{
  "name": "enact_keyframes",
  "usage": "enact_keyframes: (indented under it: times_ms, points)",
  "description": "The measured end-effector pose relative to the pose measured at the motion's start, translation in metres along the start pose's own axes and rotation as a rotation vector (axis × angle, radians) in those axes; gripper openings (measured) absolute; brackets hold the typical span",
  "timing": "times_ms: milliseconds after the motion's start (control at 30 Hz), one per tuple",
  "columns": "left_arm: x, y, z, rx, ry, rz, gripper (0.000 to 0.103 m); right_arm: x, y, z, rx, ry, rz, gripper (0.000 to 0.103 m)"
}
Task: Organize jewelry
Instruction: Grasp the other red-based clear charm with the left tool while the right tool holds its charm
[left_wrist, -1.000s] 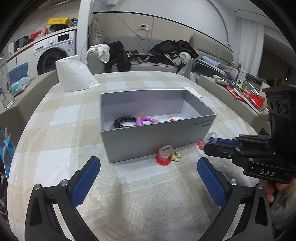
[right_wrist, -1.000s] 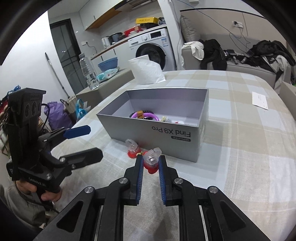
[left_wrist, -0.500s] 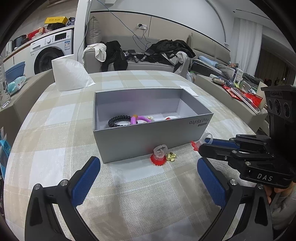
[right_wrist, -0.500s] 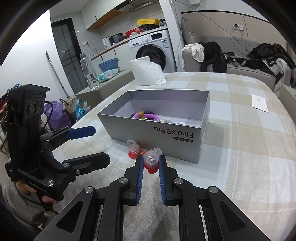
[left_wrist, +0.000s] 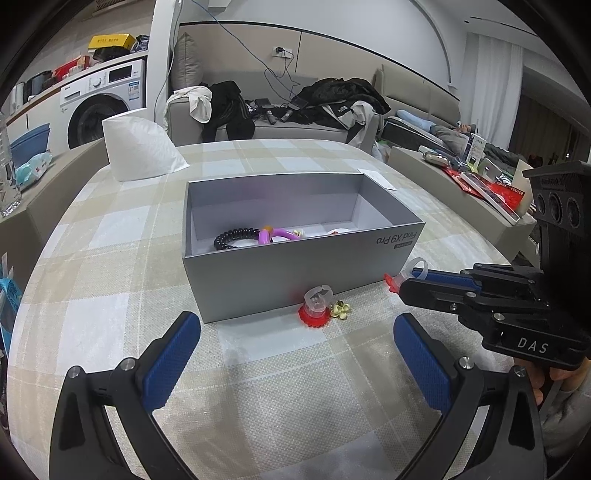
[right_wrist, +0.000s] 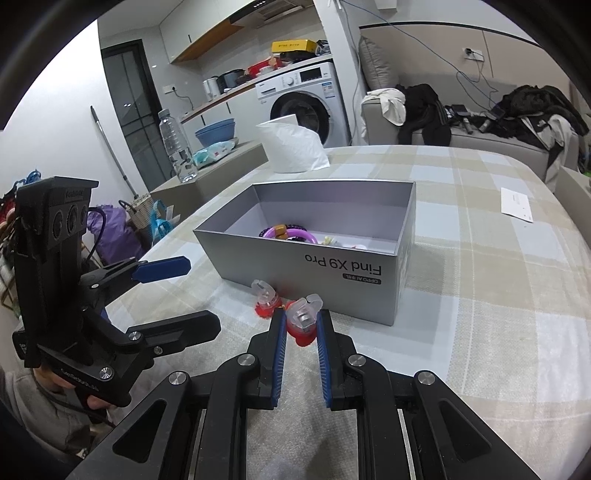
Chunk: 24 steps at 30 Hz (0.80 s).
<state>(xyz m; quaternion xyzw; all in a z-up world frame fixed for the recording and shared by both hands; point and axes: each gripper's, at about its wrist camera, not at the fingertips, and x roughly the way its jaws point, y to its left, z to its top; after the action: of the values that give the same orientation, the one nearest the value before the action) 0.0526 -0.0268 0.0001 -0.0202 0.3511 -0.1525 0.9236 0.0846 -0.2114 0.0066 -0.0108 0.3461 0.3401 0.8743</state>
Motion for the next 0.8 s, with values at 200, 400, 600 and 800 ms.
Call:
enact_keyframes:
  times_ms: [200,400,600,800]
  points:
    - [0.006,-0.004,0.002,0.015,0.027,-0.005,0.084,-0.002,-0.002,0.000,0.008,-0.010,0.004,0.015]
    - [0.022,-0.007,0.006,-0.005,0.105,-0.055,0.033,-0.004,-0.003,0.000,0.015,-0.011,0.016,0.016]
    - [0.030,-0.015,0.010,0.000,0.137,-0.050,0.025,-0.004,-0.004,0.000,0.017,-0.008,0.023,0.016]
    - [0.033,-0.010,0.009,-0.020,0.152,-0.025,0.023,-0.003,-0.003,0.000,0.016,-0.007,0.026,0.016]
